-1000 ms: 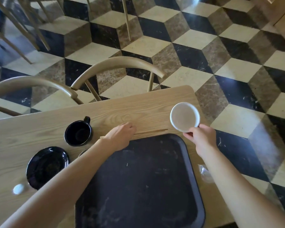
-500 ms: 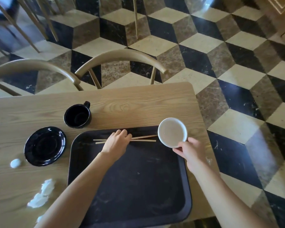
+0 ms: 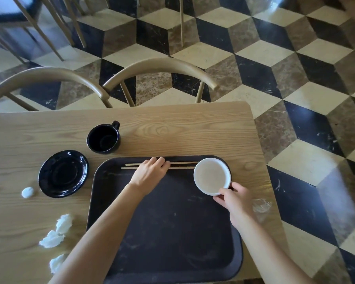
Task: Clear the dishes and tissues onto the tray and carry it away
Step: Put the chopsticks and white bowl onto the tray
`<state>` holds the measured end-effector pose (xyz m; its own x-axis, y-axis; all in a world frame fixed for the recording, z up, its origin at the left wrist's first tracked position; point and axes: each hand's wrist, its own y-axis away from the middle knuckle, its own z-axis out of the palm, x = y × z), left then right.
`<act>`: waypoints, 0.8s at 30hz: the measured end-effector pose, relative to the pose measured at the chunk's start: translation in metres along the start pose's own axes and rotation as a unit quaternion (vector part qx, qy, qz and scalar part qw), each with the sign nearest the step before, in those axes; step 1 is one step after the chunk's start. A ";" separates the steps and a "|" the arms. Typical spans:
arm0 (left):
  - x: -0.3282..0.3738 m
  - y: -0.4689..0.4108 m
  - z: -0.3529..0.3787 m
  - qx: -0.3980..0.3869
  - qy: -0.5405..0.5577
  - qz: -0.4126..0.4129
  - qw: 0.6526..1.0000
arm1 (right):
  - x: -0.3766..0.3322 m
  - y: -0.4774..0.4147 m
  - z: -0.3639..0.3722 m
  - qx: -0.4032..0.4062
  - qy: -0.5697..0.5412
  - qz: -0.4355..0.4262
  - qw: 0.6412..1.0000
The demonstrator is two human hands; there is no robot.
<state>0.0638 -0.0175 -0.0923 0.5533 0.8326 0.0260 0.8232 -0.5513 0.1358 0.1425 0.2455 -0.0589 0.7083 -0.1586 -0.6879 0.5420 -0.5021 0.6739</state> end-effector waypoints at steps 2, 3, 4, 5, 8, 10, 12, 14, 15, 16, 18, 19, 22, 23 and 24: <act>0.001 0.000 0.002 0.008 0.009 -0.007 1.000 | -0.003 0.003 0.002 0.000 -0.008 -0.002 1.000; 0.002 -0.002 0.003 0.013 0.008 -0.012 1.000 | -0.004 0.003 0.003 0.002 -0.014 -0.003 1.000; 0.003 -0.004 0.002 0.012 0.006 -0.019 1.000 | -0.005 0.003 0.004 0.005 -0.019 -0.004 1.000; 0.004 -0.006 0.001 0.011 0.008 -0.024 1.000 | -0.005 0.002 0.005 0.007 -0.024 -0.005 1.000; 0.010 -0.011 -0.005 0.015 0.004 -0.026 1.000 | -0.005 0.002 0.007 0.011 -0.045 -0.003 0.999; 0.013 -0.013 -0.007 0.016 -0.015 -0.023 0.999 | -0.006 0.000 0.008 0.006 -0.054 -0.002 0.999; 0.013 -0.016 -0.005 0.015 -0.031 -0.025 0.999 | -0.005 0.000 0.007 0.002 -0.057 -0.002 0.998; 0.013 -0.020 -0.003 0.016 -0.034 -0.022 0.999 | -0.004 -0.001 0.007 -0.001 -0.060 -0.001 0.998; 0.013 -0.020 -0.005 0.012 -0.031 -0.018 0.999 | -0.003 -0.002 0.007 -0.002 -0.063 0.000 0.998; 0.012 -0.020 -0.007 0.006 -0.027 -0.014 1.000 | -0.003 -0.002 0.007 -0.004 -0.064 0.002 0.998; 0.008 -0.020 -0.006 0.002 -0.025 0.003 1.000 | -0.003 -0.002 0.007 -0.006 -0.065 0.003 0.998; 0.005 -0.020 -0.004 -0.002 -0.028 0.012 1.000 | -0.002 -0.003 0.007 -0.007 -0.065 0.003 0.998; -0.003 -0.019 0.000 -0.001 -0.031 0.022 0.999 | -0.002 -0.004 0.006 -0.006 -0.065 0.005 0.998; -0.004 -0.020 0.001 0.013 -0.025 0.025 0.999 | -0.002 -0.003 0.006 -0.006 -0.064 0.005 0.998; -0.004 -0.020 0.001 0.025 -0.018 0.025 0.999 | -0.002 -0.004 0.005 -0.008 -0.061 0.006 0.998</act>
<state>0.0450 -0.0102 -0.0957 0.5979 0.8016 -0.0049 0.7989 -0.5954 0.0849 0.1365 0.2435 -0.0610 0.6545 -0.2674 -0.7072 0.5415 -0.4869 0.6854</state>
